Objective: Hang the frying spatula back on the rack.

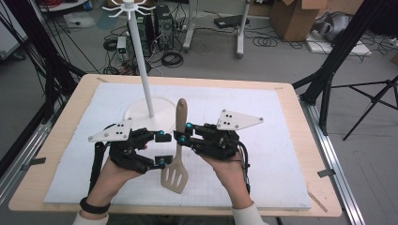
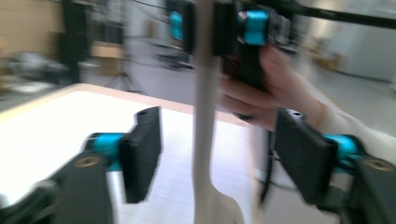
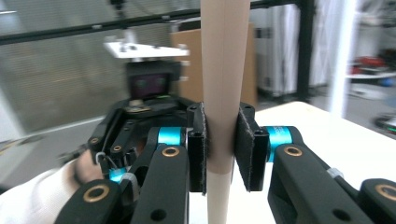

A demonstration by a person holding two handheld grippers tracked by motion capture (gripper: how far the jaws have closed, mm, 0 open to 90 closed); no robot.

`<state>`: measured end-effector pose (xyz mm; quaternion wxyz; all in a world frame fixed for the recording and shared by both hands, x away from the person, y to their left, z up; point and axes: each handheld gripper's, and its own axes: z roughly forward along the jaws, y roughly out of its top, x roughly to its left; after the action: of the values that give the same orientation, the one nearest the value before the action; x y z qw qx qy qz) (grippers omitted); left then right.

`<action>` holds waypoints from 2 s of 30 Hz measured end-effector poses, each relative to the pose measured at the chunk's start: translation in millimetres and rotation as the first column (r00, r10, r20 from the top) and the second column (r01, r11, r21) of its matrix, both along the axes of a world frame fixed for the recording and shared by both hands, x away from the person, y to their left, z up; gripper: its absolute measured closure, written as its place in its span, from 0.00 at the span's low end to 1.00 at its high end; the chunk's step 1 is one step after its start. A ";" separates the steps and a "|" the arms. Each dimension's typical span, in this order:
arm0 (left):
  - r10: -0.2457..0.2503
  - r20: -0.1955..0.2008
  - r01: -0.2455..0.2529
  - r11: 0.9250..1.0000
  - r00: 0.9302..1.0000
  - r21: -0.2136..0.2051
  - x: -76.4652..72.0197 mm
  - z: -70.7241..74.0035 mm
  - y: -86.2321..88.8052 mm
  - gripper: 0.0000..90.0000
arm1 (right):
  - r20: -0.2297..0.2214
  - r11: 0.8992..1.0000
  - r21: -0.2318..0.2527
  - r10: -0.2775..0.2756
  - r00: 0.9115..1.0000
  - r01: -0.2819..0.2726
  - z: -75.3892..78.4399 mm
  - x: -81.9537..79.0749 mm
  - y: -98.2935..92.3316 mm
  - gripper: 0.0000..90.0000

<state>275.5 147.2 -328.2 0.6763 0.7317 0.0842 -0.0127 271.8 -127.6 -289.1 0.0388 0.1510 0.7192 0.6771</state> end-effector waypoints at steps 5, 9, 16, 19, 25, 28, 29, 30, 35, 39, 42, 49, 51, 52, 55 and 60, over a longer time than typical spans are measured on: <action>-0.085 0.019 0.085 0.996 0.996 -0.013 -0.6 4.6 -2.8 0.35 | 0.019 0.993 -0.002 0.118 0.993 -0.118 3.3 -0.5 4.0 0.85; -0.086 0.037 0.086 0.996 0.996 -0.005 -0.2 7.1 -7.3 0.41 | 0.015 0.987 0.000 0.163 0.987 -0.163 3.8 -0.5 4.5 0.85; -0.091 0.056 0.092 0.995 0.994 -0.023 2.8 8.0 -11.5 0.59 | 0.024 0.982 -0.001 0.188 0.982 -0.188 4.1 -0.6 3.1 0.84; -0.102 0.063 0.103 0.994 0.993 -0.027 3.2 8.1 -11.9 0.64 | 0.024 0.981 -0.005 0.193 0.981 -0.193 4.0 -0.5 3.0 0.84; -0.112 0.077 0.113 0.994 0.991 -0.009 1.9 7.7 -13.4 0.76 | 0.023 0.980 -0.011 0.198 0.980 -0.198 3.8 0.0 2.8 0.84; -0.116 0.088 0.117 0.993 0.989 -0.009 1.2 7.8 -13.3 0.82 | 0.031 0.978 -0.014 0.207 0.978 -0.207 3.6 -0.1 3.9 0.84; -0.114 0.089 0.116 0.993 0.989 -0.010 1.2 7.8 -13.2 0.84 | 0.031 0.978 -0.018 0.209 0.977 -0.209 3.5 -0.2 4.2 0.84; -0.117 0.087 0.118 0.993 0.989 -0.012 1.5 7.7 -13.0 0.85 | 0.026 0.977 -0.021 0.213 0.977 -0.213 3.4 -0.5 4.3 0.84; -0.111 0.082 0.111 0.994 0.990 -0.003 1.5 8.4 -12.2 0.86 | 0.033 0.977 -0.022 0.213 0.977 -0.212 3.5 -0.4 4.3 0.84; -0.112 0.078 0.113 0.994 0.991 -0.008 3.0 7.5 -12.4 0.87 | 0.041 0.978 -0.027 0.208 0.977 -0.208 3.6 -0.7 4.7 0.84; -0.090 0.089 0.090 0.996 0.992 0.007 3.1 7.4 -12.5 0.87 | 0.053 0.982 -0.031 0.187 0.981 -0.186 3.8 -1.6 4.6 0.79; -0.038 0.101 0.037 0.999 0.994 0.018 4.3 10.6 -3.5 0.87 | 0.079 0.996 0.004 0.093 0.993 -0.094 5.2 -4.4 -12.5 0.52; -0.015 0.107 0.014 1.000 0.994 0.015 5.7 13.6 2.0 0.87 | 0.089 0.999 0.007 0.050 0.995 -0.051 2.2 -5.2 -21.4 0.48; -0.006 0.108 0.004 1.000 0.994 0.014 6.5 15.4 5.0 0.87 | 0.092 1.000 0.003 0.019 0.996 -0.019 -0.1 -5.9 -26.1 0.45; 0.035 0.117 -0.037 0.999 0.993 0.014 10.1 21.6 14.5 0.87 | 0.111 0.995 -0.017 -0.099 0.989 0.101 -11.6 -7.5 -41.9 0.40; 0.093 0.122 -0.095 0.995 0.988 0.011 20.6 33.7 28.4 0.87 | 0.106 0.951 -0.074 -0.291 0.951 0.299 -40.3 -9.1 -66.3 0.35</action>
<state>296.1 175.6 -294.5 0.6739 0.7319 0.0775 0.0646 262.7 -194.0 -329.4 0.1800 0.2228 0.7153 0.6374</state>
